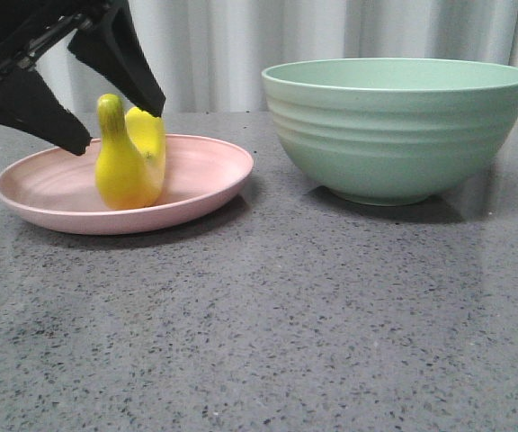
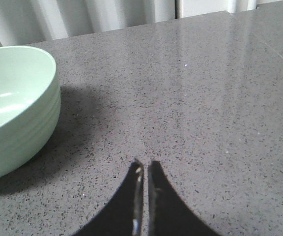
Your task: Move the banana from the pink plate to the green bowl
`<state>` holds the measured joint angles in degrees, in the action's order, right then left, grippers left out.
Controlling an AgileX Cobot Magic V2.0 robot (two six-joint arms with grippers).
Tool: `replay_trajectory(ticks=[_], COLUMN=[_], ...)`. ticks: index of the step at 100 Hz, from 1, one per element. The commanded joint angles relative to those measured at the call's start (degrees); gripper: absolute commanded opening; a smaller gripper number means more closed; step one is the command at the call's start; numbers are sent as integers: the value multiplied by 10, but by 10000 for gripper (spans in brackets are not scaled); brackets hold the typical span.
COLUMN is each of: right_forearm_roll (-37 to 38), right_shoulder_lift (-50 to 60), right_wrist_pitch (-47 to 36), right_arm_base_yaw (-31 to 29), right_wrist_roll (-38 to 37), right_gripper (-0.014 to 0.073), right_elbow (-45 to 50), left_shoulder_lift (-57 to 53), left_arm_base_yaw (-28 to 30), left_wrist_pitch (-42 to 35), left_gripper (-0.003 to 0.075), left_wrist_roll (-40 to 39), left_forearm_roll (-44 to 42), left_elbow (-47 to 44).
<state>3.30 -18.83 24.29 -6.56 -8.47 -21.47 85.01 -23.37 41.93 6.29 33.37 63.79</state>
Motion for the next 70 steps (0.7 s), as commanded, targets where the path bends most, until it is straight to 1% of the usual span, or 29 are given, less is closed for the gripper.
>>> replay_trajectory(ticks=[1,9,24,64,70], right_forearm_roll=[3,3,3,3,3], right_shoulder_lift=[-10,-10,-10,-8,-4], right_wrist_pitch=[-48,-49,-50,-50,-50], right_arm_base_yaw=[-3,-3,-3,-3,-3], right_wrist_roll=[2,2,2,2,2], right_gripper=[-79,-80,-79,-79,-79], right_elbow=[-15,-15,-15,-15,-15], left_shoulder_lift=[-16,-12,5,32,32], left_arm_base_yaw=[-4,-4,-11,-23,-23], left_wrist_pitch=[-1,4,19,15,15], left_gripper=[480,473,473,473,457], left_wrist_roll=[-5,-21,-25,-32,-34], left_forearm_roll=[13,5,6,7,7], left_elbow=[21,21,21,21,21])
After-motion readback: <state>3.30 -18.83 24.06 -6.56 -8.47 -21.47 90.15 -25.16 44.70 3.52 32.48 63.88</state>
